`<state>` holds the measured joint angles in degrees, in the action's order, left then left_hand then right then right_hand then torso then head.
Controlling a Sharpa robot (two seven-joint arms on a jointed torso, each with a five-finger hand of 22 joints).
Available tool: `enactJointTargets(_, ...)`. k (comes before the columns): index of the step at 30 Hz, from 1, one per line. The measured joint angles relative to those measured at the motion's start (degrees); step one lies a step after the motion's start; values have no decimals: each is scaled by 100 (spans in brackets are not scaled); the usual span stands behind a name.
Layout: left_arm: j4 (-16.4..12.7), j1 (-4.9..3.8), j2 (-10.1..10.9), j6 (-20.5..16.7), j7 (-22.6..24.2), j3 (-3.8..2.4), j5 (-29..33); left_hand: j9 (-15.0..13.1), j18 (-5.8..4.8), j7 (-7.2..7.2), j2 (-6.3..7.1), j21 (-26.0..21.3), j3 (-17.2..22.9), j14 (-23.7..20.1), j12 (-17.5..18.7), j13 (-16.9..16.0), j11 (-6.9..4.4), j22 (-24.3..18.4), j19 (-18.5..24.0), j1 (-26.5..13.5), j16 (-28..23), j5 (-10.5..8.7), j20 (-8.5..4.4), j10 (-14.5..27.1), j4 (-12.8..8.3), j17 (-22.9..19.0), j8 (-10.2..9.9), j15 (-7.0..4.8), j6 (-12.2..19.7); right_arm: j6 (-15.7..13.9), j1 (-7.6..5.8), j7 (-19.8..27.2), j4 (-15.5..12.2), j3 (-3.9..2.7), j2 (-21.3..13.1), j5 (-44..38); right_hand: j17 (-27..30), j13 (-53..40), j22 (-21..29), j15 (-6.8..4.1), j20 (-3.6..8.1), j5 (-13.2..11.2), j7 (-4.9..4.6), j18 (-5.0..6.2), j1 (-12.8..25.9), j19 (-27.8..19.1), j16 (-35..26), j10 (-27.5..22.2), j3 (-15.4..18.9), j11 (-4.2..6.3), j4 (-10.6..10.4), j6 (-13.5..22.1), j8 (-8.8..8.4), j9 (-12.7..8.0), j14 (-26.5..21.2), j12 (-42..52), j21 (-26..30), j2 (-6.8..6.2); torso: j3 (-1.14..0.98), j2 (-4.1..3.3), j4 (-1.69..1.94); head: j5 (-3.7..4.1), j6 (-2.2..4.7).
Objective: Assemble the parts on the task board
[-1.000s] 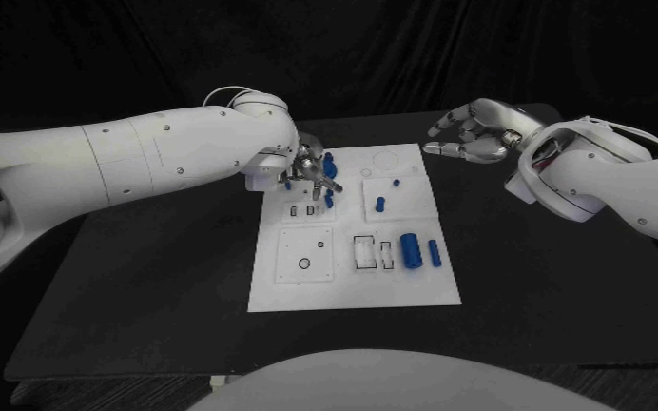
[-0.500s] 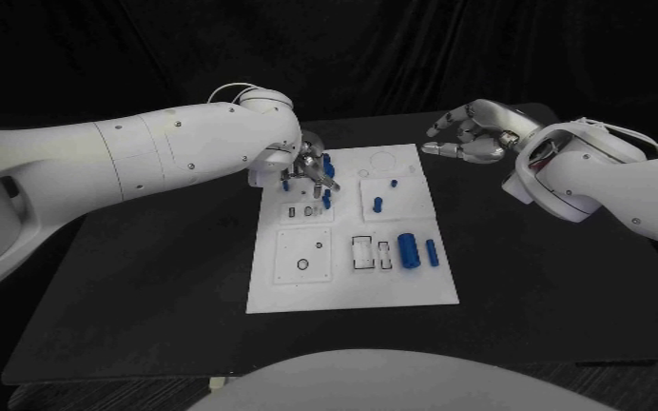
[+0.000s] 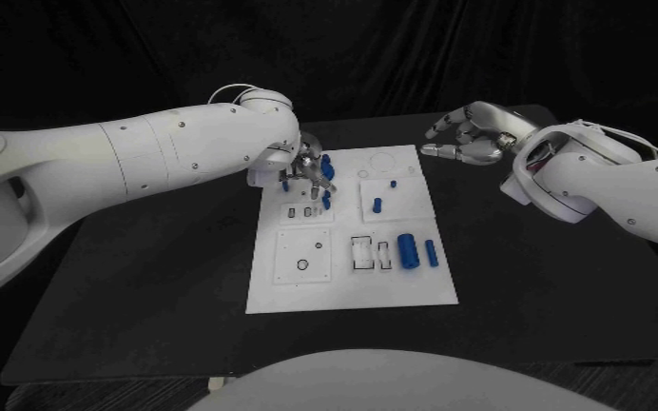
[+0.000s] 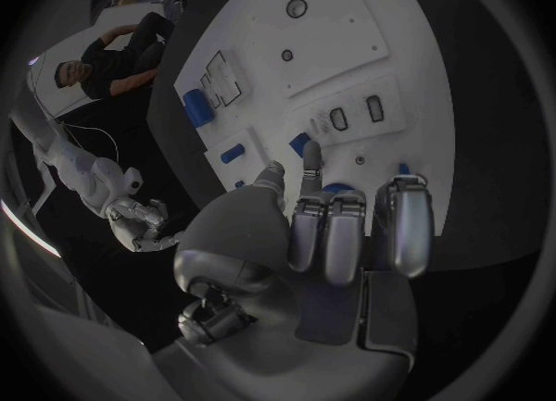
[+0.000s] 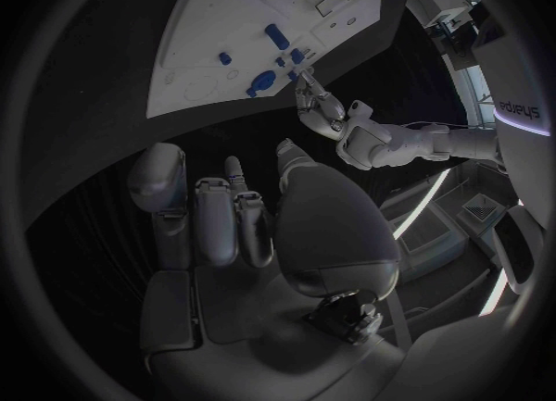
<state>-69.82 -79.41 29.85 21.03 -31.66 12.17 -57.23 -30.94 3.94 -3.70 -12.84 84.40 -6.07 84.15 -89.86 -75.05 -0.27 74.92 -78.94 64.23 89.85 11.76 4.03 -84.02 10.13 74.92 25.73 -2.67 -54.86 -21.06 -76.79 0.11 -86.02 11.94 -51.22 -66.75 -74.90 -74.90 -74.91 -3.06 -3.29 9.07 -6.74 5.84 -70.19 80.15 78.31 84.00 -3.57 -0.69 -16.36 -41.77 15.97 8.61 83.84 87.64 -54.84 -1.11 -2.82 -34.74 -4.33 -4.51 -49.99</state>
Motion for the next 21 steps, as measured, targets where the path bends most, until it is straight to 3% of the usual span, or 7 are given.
enactJointTargets(13, 76, 59, -28, 89, -4, 0, -1, -29, 0, 43, 0, -23, 42, 0, 0, -1, 1, 0, 12, 0, 0, 0, -13, 0, -10, 0, -22, 0, -43, 4, 21, 4, 21, 1, 23, 1, 0, -5, -3, 0, 0, 0, -10, 0, 0, 0, -15, 8, 0, -11, 0, -10, 0, 1, 0, 0, 0, 0, 1, 36, 20, 35, 0)
enactJointTargets(21, 234, 155, -120, 93, 29, 0, -3, -52, 0, 22, 24, -44, 113, 0, 0, -1, 1, -1, 42, -24, 0, 0, -2, 0, -2, -1, -100, 0, -63, 7, 24, 5, 29, 0, 33, 1, 0, -4, -4, 0, 0, -1, -20, -1, 0, 0, -23, -1, 0, -41, 0, -20, 0, -4, 0, 0, 0, 0, 6, 47, 31, 55, 0)
